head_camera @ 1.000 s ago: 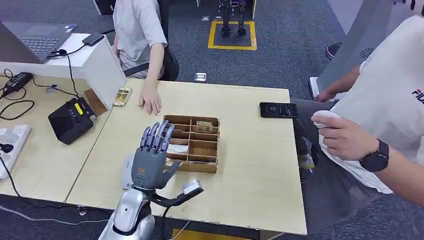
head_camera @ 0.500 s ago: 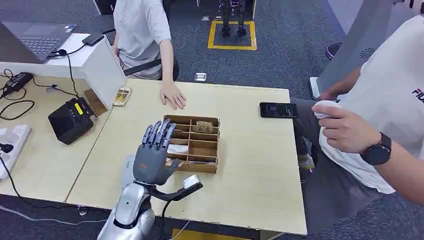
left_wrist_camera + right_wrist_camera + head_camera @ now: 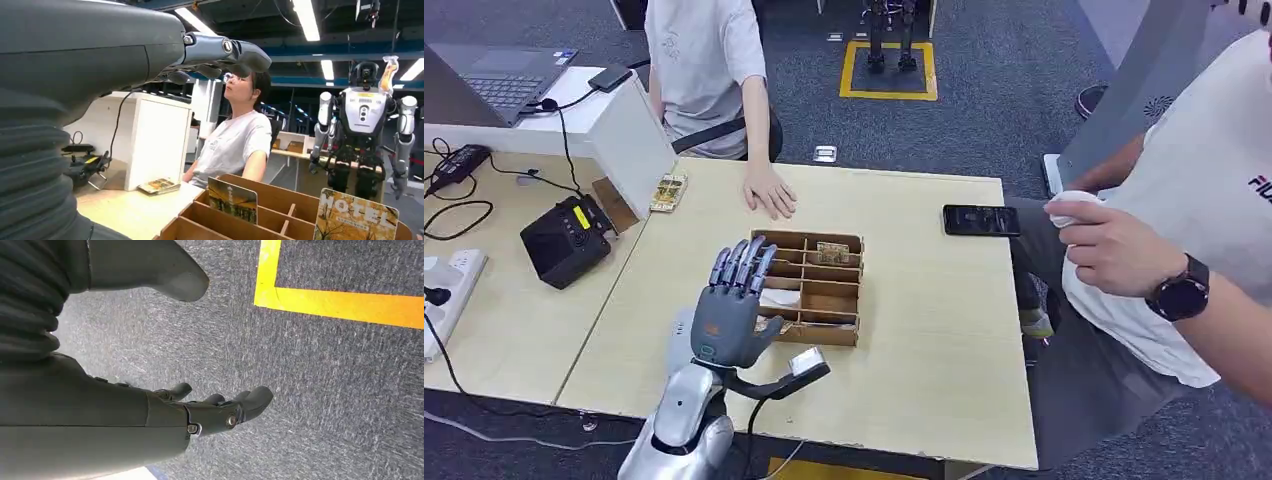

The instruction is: Pass the card to the sensor for recognition and then transmit it.

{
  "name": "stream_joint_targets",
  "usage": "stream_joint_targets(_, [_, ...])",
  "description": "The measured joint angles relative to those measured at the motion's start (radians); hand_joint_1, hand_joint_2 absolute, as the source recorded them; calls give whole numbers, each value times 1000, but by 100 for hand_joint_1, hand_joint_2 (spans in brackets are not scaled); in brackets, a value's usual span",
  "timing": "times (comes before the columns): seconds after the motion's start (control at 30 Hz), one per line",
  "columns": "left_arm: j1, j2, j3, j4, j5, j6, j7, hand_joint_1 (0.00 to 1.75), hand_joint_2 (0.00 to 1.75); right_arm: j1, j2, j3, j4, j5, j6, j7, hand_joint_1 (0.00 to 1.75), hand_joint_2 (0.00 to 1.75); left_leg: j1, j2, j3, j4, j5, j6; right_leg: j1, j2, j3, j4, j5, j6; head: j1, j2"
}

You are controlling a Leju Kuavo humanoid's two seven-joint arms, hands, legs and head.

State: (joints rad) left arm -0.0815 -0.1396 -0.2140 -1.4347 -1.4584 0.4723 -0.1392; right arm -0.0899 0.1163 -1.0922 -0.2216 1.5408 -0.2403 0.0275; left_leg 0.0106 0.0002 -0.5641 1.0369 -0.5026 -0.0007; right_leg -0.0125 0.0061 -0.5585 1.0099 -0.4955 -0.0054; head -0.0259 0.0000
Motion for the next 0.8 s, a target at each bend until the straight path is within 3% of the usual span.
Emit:
stream_joint_targets(0.33, [-23,21,0,7,-11,-34,2,0,175,0,0,0,0,12,12,-1,0,175,0,0,0,0,0,0,0,0,0,0,0,0,0,0])
stream_joint_targets(0.57, [-78,71,0,27,65,-105,-5,0,175,0,0,0,0,16,16,-1,0,175,0,0,0,0,0,0,0,0,0,0,0,0,0,0])
stream_joint_targets(0.8, [-80,137,0,52,127,-134,-35,0,175,0,1,0,0,18,15,-1,0,175,0,0,0,0,0,0,0,0,0,0,0,0,0,0])
